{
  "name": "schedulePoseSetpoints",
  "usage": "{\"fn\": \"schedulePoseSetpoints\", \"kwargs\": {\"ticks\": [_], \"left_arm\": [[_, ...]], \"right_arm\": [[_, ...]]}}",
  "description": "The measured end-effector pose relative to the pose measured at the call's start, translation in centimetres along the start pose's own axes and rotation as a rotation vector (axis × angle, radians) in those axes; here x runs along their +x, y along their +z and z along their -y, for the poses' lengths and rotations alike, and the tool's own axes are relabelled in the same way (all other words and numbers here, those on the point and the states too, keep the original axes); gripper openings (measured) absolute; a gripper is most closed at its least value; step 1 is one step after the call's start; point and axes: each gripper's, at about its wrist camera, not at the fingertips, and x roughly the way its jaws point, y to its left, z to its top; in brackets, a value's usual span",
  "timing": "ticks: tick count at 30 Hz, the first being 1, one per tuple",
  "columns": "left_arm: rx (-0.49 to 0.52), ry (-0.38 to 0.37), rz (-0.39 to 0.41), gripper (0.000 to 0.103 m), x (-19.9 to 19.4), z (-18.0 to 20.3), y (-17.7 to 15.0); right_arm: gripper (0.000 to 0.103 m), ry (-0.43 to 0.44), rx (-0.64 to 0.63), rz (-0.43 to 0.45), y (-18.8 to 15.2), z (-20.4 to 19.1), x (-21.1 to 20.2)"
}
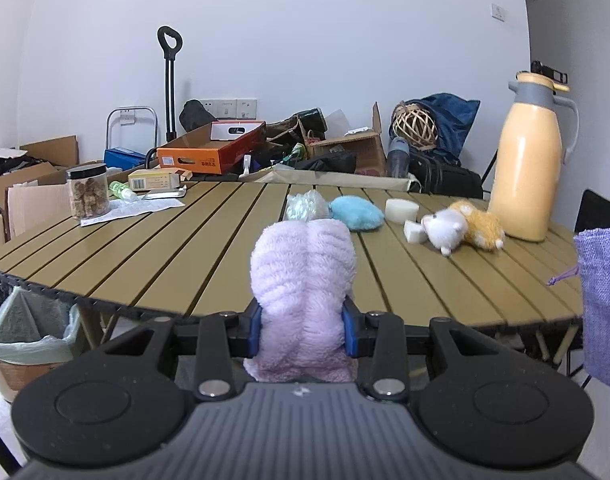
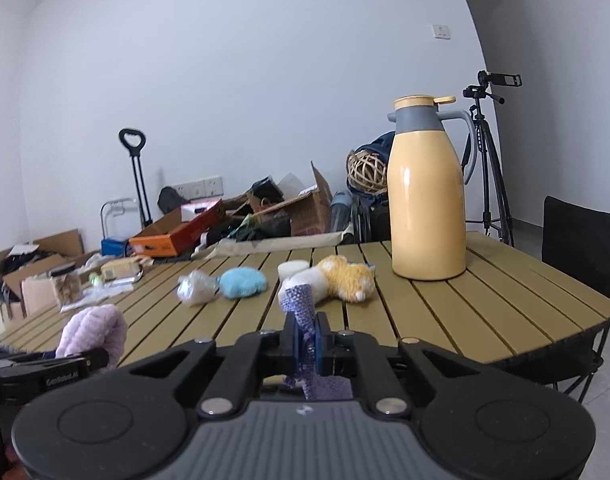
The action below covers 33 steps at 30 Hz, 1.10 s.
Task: Collect trash
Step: 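Carry the lilac towel and purple bag down toward the black bin with both grippers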
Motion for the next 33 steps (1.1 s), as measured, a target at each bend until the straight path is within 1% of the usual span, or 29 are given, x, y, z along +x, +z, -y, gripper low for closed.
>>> {"fn": "schedulePoseSetpoints", "kwargs": {"ticks": [5,7,12,19,23,26,28,30,33], "left_arm": [[0.025,-0.001,-0.018,0.037,-1.8,-0.6,-2.0],[0.039,0.003,-0.033,0.037,-2.3,-0.8,-2.8],[0.071,0.024,-0.077,0.037,-2.7,-1.7,-4.8],[0.101,0.054,-0.152,0.037,-2.9,-3.1,-7.9],[0.115,0.067,-0.220,0.037,-1.9,-3.7,-9.8],[0.129,0.074,-0.286,0.037,-0.9,-3.9,-11.2],[0.141,0.076,-0.342,0.037,-0.1,-4.0,-12.1],[0.159,0.093,-0.385,0.037,0.6,-4.1,-13.0],[0.148,0.085,-0.444,0.037,1.5,-4.6,-13.9]], "right_arm": [[0.007,0.015,-0.017,-0.069,-2.0,-0.5,-1.3],[0.007,0.019,-0.014,-0.117,-3.2,-0.6,-1.4],[0.007,0.022,-0.020,-0.227,-6.4,-0.8,-0.9],[0.007,0.034,-0.010,-0.329,-10.0,-0.8,0.2],[0.007,0.037,-0.007,-0.383,-11.8,-0.9,1.4],[0.007,0.034,-0.006,-0.422,-13.1,-0.8,2.3],[0.007,0.018,-0.009,-0.445,-14.0,-0.7,3.0],[0.007,0.004,-0.011,-0.469,-14.7,-0.5,3.7],[0.007,-0.003,-0.015,-0.488,-15.5,-0.3,4.2]]}}
